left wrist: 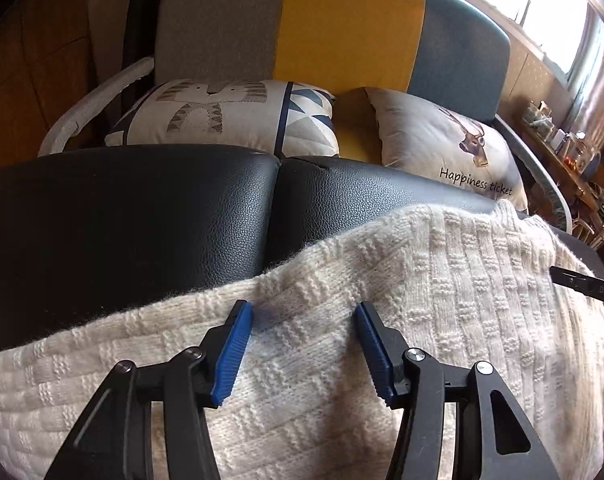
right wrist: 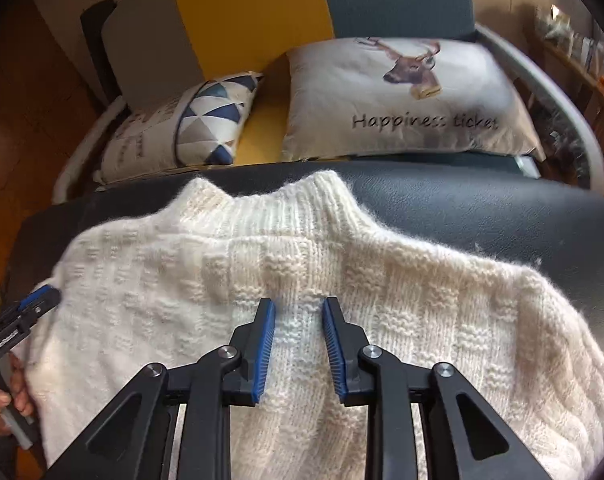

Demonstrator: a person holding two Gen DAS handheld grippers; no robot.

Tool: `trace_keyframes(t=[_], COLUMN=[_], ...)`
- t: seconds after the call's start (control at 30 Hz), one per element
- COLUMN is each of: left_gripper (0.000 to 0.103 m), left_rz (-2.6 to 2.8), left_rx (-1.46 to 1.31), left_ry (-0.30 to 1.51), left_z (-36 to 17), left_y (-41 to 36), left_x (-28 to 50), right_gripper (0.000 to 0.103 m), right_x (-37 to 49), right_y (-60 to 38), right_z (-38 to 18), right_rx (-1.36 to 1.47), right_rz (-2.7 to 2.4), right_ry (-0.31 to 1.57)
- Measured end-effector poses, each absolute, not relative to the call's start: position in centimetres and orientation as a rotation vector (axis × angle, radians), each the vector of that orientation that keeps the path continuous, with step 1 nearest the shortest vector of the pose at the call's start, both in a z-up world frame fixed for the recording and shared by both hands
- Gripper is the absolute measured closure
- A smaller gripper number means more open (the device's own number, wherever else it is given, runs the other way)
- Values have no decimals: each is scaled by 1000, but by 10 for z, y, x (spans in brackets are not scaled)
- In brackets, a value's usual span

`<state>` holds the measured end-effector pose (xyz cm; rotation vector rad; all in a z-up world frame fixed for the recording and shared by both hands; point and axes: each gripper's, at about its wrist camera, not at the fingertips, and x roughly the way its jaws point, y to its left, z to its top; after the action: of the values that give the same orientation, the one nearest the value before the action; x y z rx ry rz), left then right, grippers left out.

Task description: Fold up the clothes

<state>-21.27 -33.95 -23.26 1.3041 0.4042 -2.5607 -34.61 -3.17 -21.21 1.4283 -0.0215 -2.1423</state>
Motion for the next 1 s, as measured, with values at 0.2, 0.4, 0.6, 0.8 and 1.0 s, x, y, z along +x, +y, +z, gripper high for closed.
trace_keyframes(t=[0.2, 0.4, 0.6, 0.8, 1.0], left_gripper=[50, 49, 47, 48, 95], left_rz=[-2812, -2975, -2975, -2988, -3033], left_rx=[1275, 1475, 1681, 1804, 1419], left_ry=[442, 146, 188, 180, -76], left_z=[-184, -186, -212, -225, -210], left_y=[-297, -226, -211, -204, -181], left_x=[-241, -323, -375, -389, -349], right_gripper=[73, 69, 69, 94, 96], right_x=[-385, -431, -450, -422, -367], right_y=[20, 23, -10, -35, -44], right_z=[-173, -195, -219, -207, -198], right_rx=[1349, 1459, 1530, 1393, 1149], right_rz=[-2045, -1926, -1804, -1856, -2116], right_ry=[-337, -387, -262, 5, 342])
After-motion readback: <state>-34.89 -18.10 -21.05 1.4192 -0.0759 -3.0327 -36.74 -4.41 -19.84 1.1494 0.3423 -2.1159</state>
